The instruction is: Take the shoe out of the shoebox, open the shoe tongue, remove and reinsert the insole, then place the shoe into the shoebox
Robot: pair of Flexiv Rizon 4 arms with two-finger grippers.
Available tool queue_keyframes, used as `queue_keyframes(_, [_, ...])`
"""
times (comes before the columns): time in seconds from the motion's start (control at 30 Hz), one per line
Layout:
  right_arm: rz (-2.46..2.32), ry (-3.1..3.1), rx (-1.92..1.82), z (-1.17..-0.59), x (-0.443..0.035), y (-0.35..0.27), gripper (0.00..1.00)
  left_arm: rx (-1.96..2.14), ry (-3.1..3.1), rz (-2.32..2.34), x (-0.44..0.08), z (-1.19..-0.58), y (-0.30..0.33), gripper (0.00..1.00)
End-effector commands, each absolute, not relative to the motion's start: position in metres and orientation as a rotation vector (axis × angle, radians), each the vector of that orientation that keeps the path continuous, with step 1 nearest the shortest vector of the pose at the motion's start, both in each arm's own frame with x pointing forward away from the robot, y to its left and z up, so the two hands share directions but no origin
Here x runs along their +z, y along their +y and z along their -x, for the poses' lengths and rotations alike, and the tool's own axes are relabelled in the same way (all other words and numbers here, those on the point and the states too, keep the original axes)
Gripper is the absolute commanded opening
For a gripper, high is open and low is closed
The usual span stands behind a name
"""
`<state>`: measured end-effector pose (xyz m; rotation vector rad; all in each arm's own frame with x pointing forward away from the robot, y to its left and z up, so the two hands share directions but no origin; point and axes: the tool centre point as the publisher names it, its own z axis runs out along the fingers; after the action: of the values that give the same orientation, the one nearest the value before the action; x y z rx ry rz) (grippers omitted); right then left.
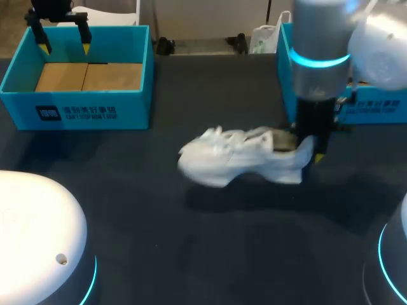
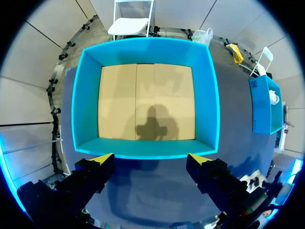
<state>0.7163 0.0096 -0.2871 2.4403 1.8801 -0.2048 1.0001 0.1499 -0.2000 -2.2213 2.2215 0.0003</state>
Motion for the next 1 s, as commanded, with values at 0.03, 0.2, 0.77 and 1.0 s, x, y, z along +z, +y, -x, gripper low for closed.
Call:
queue_keyframes(0.03, [-2.381, 1.902, -0.196, -0.706, -0.312, 0.048, 0.0, 0.0, 2.222, 2.221, -0.2, -1.0, 0.15, 1.0])
queue_keyframes(0.2, [-2.364, 1.963, -0.191, -0.696, -0.331, 0.073, 0.0, 0.0, 2.222, 2.221, -0.2, -1.0, 0.15, 1.0])
queue_keyframes(0.77, [-2.352, 1.98, -0.227, -0.689, -0.344, 0.095, 0.0, 0.0, 2.222, 2.221, -0.2, -1.0, 0.15, 1.0])
queue_keyframes(1.0, [-2.318, 1.988, -0.25, -0.683, -0.361, 0.109, 0.0, 0.0, 2.222, 2.221, -0.2, -1.0, 0.15, 1.0])
